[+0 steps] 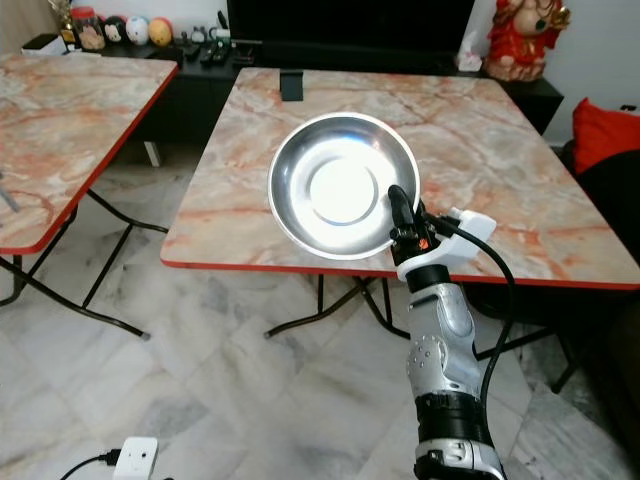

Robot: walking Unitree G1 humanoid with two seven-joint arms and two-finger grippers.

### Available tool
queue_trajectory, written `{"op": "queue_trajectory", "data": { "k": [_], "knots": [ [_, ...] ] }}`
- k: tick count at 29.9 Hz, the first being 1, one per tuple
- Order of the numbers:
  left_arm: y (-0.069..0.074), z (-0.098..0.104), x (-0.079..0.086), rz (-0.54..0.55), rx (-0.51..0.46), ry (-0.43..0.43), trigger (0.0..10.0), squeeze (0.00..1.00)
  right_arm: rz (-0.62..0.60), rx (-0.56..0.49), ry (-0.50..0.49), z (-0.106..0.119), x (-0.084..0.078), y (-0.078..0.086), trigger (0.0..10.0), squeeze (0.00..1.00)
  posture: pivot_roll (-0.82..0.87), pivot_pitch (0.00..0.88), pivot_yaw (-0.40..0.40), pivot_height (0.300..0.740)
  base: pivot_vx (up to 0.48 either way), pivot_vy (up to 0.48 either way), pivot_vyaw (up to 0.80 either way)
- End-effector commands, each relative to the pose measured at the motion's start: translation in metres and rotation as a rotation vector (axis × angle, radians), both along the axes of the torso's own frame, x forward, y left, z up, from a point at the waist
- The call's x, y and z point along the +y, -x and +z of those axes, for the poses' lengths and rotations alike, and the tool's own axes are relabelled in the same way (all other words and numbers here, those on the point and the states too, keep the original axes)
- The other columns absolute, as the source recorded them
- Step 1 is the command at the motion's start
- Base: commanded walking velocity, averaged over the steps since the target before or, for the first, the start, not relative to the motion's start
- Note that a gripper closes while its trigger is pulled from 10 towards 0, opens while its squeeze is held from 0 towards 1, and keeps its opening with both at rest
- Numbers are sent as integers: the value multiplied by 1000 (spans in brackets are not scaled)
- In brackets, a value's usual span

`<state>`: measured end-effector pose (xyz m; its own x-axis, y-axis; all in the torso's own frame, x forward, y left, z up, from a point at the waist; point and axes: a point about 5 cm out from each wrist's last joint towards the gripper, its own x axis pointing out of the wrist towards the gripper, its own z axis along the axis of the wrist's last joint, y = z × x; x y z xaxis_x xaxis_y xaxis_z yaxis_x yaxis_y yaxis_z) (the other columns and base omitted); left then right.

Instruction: Setting the table

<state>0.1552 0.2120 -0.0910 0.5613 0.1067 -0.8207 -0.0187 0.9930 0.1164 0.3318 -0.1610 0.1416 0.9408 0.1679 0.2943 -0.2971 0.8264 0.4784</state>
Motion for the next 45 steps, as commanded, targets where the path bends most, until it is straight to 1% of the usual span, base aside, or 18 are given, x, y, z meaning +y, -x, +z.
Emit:
{"op": "queue_trajectory", "data": {
  "k": [1, 4, 5, 6, 10, 12, 16, 18, 21, 22, 23, 25, 30, 34, 38, 41, 42, 45],
  "knots": [
    [1, 0, 2, -1, 6, -9, 10000, 0, 5, -27, 9, 7, 2, -2, 10000, 0, -42, 0, -48, 740, 0, 0, 0],
    [-15, 5, -3, -2, -24, 5, 10000, 0, -18, -23, 9, 7, -1, -3, 10000, 0, -46, 0, -44, 740, 0, 0, 0],
    [-15, 5, -3, -2, -24, 5, 10000, 0, -18, -23, 9, 7, -1, -3, 10000, 0, -46, 0, -44, 740, 0, 0, 0],
    [-25, 9, -9, -11, -43, 10, 10000, 0, -46, -18, 4, 7, -5, -4, 10000, 0, -46, 0, -44, 740, 240, 0, 0],
    [-32, 11, -14, -19, -55, 11, 10000, 0, -68, -12, 1, 7, -9, -5, 10000, 0, -48, 0, -44, 740, 265, 0, 0],
    [-32, 11, -13, -20, -56, 9, 10000, 0, -75, -10, 2, 6, -9, -5, 10000, 0, -47, 0, -44, 740, 304, 0, 0],
    [-29, 11, -5, -19, -57, 4, 10000, 0, -87, -4, 2, 6, -10, -6, 10000, 0, -47, 0, -43, 740, 324, 0, 0],
    [-17, 11, 15, 0, -58, 9, 10000, 0, -92, 0, 2, 6, -10, -7, 10000, 0, -44, 0, -44, 740, 349, 0, 0],
    [-2, 11, 36, 20, -50, 2, 10000, 0, -95, 2, 2, 6, -9, -8, 10000, 0, -43, 0, -44, 740, 349, 0, 0],
    [-2, 11, 36, 20, -50, 2, 10000, 0, -95, 2, 2, 6, -9, -8, 10000, 0, -43, 0, -44, 740, 349, 0, 0],
    [2, 10, 38, 24, -46, 1, 10000, 0, -97, 3, 2, 5, -9, -8, 10000, 0, -41, 0, -43, 740, 349, 0, 0],
    [2, 10, 38, 24, -46, 1, 10000, 0, -97, 3, 2, 5, -9, -8, 10000, 0, -41, 0, -43, 740, 349, 0, 0],
    [3, 8, 34, 20, -43, 3, 10000, 0, -103, 8, -1, 3, -9, -7, 10000, 0, -41, 0, -42, 740, 336, 0, 0],
    [13, 7, 43, 30, -23, 6, 10000, 0, -111, 19, -2, 0, -9, -8, 10000, 0, -37, 0, -41, 740, 0, 0, 0],
    [17, 7, 47, 37, -12, 3, 10000, 0, -146, 30, -11, -3, -13, -5, 10000, 0, -35, 0, -43, 740, 0, 0, 0],
    [19, 6, 46, 38, -3, -1, 10000, 0, -256, 70, 1, -11, -28, -1, 10000, 0, -36, 0, -42, 740, 0, 0, 0],
    [18, 5, 41, 33, 2, -2, 10000, 0, -339, 92, -4, -15, -40, 3, 10000, 0, -36, 0, -42, 740, 0, 0, 0],
    [11, 3, 29, 18, 3, 2, 10000, 0, -506, 146, -6, -22, -64, 14, 10000, 0, -42, 0, -40, 740, 0, 0, 0]
  ]
}}
